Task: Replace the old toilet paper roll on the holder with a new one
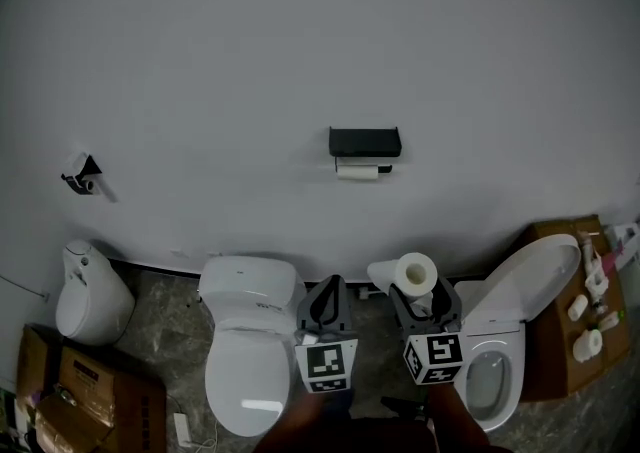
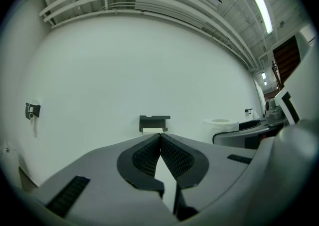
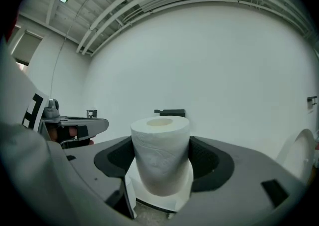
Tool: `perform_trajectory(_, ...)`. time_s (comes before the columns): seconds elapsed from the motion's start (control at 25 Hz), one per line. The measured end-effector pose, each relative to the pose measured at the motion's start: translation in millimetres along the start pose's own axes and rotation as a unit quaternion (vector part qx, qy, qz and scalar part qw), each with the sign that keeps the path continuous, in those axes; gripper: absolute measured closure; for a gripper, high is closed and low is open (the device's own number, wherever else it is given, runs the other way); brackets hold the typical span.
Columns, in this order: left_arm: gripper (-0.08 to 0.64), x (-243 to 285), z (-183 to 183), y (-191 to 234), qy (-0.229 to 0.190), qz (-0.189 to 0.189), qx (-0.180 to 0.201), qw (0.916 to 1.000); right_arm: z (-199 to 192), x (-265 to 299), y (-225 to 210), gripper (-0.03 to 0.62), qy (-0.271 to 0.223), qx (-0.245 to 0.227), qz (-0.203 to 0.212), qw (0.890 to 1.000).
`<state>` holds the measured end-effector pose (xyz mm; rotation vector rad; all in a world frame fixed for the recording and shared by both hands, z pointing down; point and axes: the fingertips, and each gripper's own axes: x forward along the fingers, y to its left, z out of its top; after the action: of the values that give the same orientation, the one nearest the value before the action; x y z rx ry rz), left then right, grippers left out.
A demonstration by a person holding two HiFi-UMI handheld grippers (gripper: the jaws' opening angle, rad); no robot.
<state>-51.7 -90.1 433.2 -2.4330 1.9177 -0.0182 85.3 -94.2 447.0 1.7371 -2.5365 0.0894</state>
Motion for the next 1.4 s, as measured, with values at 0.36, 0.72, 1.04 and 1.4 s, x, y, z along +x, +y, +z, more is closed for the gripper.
perform_trajectory(0.36, 0.545, 89, -2, 54, 0.003, -0.019, -0.018, 0.9997, 15, 95, -1, 0.244, 0.013, -0.016, -0.015, 1.000)
perform_trajectory(0.72, 0.545, 146, -1, 79, 0.004, -0.030, -0.017, 0.9994, 19, 149, -12, 0.242, 0.018, -0.019, -0.030, 0.999)
perform_trajectory(1.04, 0.545, 182, 0, 74, 0.009, -0.008, -0.005, 0.9999, 15, 182, -37, 0.242, 0.017, -0.005, -0.006, 1.000)
perform_trajectory(1.4, 0.545, 205, -2, 64, 0.018, 0.012, 0.003, 0.9998, 14, 196, -57, 0.242, 0.016, -0.001, 0.014, 1.000)
